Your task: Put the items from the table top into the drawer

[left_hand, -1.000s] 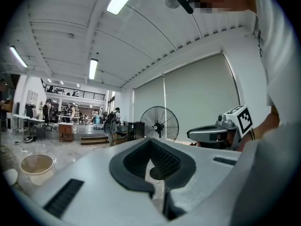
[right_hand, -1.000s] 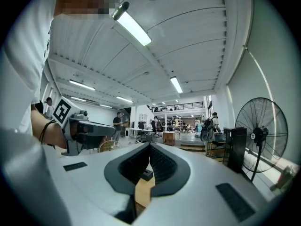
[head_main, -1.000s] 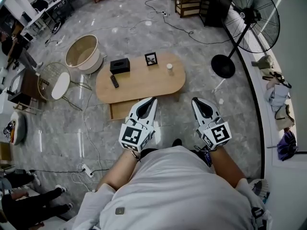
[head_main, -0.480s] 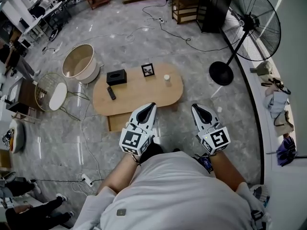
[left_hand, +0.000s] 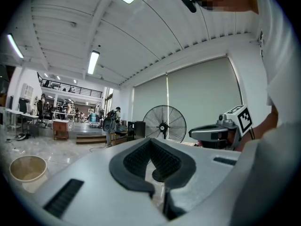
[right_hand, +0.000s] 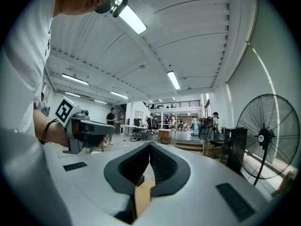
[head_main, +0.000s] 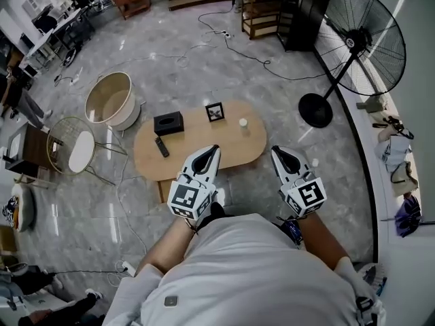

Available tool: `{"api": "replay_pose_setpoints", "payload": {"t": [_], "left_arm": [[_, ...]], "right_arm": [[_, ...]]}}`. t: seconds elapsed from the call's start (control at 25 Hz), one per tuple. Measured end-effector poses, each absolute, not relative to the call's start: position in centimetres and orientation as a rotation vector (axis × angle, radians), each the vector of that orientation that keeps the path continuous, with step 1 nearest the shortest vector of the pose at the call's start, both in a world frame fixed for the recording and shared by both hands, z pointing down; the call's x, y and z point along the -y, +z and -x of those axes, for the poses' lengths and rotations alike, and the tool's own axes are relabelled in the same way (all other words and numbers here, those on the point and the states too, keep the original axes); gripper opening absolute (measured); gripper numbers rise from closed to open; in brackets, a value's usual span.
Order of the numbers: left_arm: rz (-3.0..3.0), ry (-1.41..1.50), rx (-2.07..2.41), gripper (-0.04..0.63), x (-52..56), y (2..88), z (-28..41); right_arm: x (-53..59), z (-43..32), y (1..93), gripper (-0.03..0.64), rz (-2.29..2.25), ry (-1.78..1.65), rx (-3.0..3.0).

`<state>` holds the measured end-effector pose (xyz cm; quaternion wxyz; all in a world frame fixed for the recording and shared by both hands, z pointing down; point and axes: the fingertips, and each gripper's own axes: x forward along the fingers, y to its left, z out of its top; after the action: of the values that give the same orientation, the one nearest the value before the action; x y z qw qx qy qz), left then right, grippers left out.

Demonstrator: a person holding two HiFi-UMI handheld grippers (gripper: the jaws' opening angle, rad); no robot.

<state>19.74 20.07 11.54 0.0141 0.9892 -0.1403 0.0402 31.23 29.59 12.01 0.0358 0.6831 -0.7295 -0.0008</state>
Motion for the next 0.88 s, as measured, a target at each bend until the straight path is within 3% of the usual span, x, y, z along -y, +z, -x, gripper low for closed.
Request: {"api": "replay_pose_setpoints", "payload": {"t": [0.52,0.88], "left_arm": [[-3.074,0.147,0.335,0.009,-9.4,12.3,-17.1],[-3.023,0.217,0.35,0.009,-4.6,16.3,-20.5]], "right_arm": [[-19.6,-30.0,13.6,0.028,-2.158,0.045,2.145],[-15.0,-34.2,17.8,0.029,-2.114,0.158,2.144]]}}
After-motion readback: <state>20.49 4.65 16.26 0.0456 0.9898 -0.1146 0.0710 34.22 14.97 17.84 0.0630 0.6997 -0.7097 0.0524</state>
